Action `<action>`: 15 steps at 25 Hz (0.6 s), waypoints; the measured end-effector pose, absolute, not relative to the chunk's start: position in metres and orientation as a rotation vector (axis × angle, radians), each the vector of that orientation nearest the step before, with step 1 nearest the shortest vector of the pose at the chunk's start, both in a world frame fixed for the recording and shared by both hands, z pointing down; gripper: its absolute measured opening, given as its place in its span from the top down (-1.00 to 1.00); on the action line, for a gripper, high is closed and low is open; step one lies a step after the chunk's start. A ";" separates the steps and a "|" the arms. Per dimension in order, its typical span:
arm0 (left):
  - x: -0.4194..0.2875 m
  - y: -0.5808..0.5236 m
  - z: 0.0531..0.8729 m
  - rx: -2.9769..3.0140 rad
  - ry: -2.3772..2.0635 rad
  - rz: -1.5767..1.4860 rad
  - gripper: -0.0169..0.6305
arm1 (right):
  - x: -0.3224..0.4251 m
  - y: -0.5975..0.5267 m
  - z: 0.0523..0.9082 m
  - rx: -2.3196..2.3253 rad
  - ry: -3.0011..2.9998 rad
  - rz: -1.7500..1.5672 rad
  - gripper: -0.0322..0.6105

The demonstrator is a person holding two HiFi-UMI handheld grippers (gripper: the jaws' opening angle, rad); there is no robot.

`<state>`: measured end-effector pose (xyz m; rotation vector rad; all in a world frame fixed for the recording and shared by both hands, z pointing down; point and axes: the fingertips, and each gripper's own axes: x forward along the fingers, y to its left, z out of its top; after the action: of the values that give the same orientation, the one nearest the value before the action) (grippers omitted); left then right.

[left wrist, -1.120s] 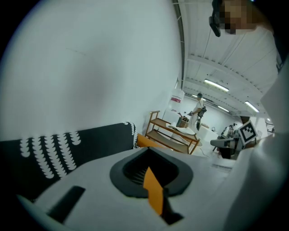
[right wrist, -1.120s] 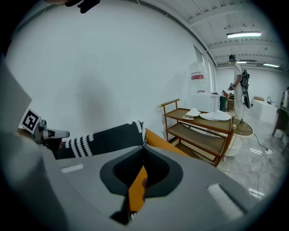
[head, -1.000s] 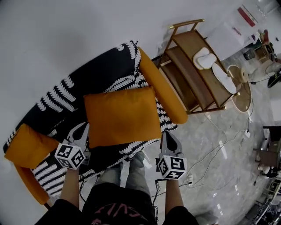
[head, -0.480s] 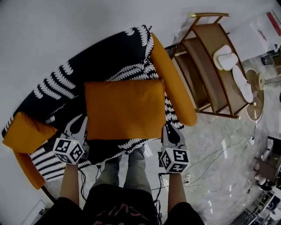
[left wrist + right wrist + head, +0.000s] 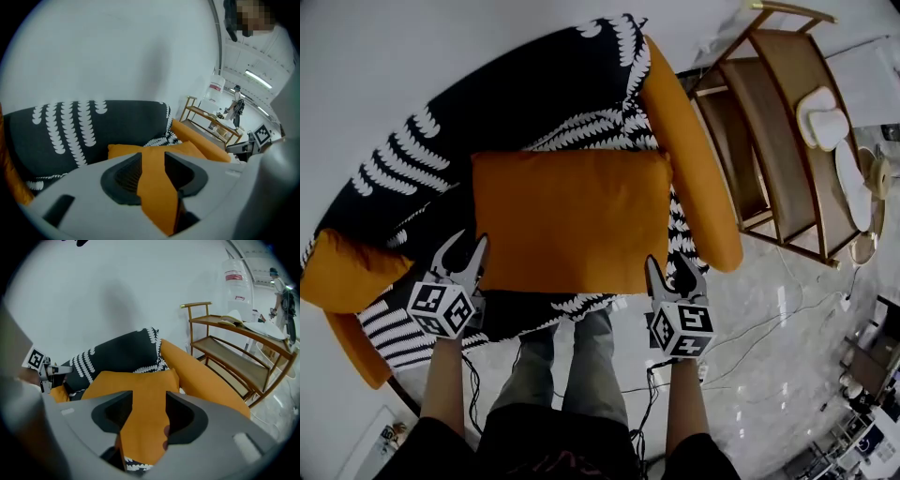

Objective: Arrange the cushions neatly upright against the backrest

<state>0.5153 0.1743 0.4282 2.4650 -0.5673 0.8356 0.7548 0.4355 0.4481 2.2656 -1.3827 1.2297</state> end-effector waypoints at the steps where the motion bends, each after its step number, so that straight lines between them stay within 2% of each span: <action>1: 0.515 0.173 0.439 2.456 -0.567 0.849 0.49 | 0.757 0.434 0.457 2.255 -1.378 1.236 0.15; 7: 0.506 0.163 0.491 2.420 -0.569 0.903 0.34 | 0.765 0.430 0.504 2.216 -1.369 1.266 0.08; 12: 0.494 0.161 0.526 2.375 -0.572 0.943 0.23 | 0.769 0.432 0.535 2.183 -1.347 1.319 -0.07; 15: 0.492 0.158 0.551 2.358 -0.553 0.984 0.09 | 0.772 0.428 0.552 2.143 -1.365 1.327 -0.20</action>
<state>0.4925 0.1576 0.5509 2.3582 -0.5525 0.9844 0.7717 0.4283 0.5524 2.1430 -1.3653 1.3273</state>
